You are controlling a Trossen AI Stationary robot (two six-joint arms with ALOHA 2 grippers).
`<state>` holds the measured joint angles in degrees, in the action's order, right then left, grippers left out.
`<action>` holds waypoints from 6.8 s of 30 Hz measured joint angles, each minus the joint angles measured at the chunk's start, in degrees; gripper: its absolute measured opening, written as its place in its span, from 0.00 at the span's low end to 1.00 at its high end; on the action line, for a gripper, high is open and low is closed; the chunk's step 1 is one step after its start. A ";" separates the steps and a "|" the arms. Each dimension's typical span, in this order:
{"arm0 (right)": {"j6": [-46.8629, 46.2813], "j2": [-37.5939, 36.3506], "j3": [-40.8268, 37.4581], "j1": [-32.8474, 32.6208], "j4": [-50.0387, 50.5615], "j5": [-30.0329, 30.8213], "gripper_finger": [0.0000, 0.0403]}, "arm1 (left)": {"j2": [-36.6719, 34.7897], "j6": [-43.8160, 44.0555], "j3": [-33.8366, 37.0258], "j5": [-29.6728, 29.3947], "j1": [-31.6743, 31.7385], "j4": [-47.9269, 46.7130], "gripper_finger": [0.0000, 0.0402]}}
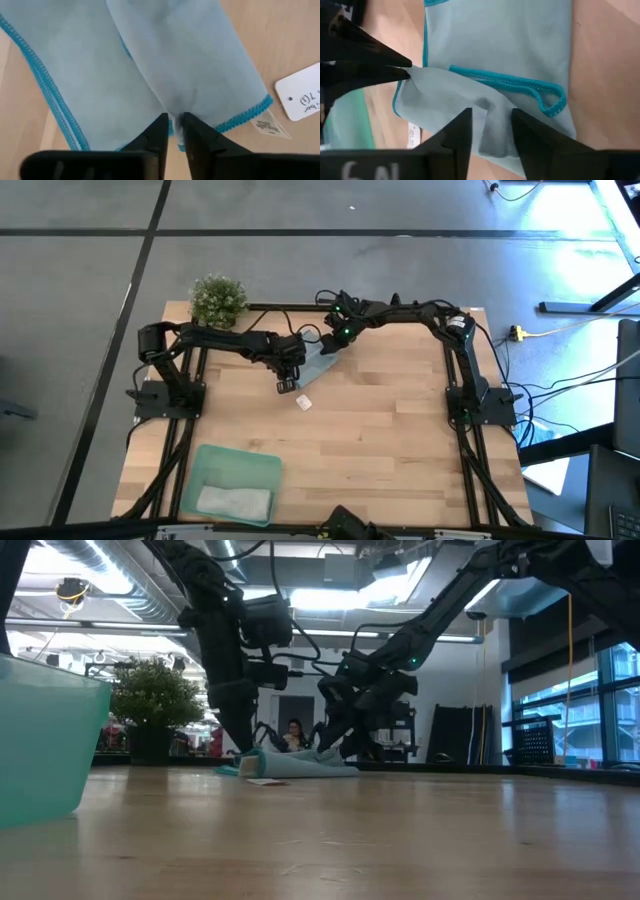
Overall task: Roll microfiber towels into tight, uniform cylinder then place into a basket
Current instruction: Roll the blue microfiber cloth
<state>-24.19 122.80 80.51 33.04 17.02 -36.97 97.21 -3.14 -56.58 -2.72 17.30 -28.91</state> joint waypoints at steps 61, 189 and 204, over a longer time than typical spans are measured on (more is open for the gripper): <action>21.15 -39.61 -0.09 -1.14 24.06 19.52 0.46 | 8.68 -7.30 -4.50 18.48 -11.65 3.88 0.20; 9.32 -11.79 -7.50 -10.49 0.35 -6.21 0.03 | -6.39 17.53 2.51 -13.26 -13.84 -1.24 0.20; 7.70 -11.73 -7.48 -10.38 0.93 -6.12 0.03 | 2.44 11.54 2.39 -9.76 -9.17 3.80 0.20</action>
<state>-16.49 111.08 73.03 22.65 17.94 -43.09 99.65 8.40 -54.18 -12.48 8.12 -25.11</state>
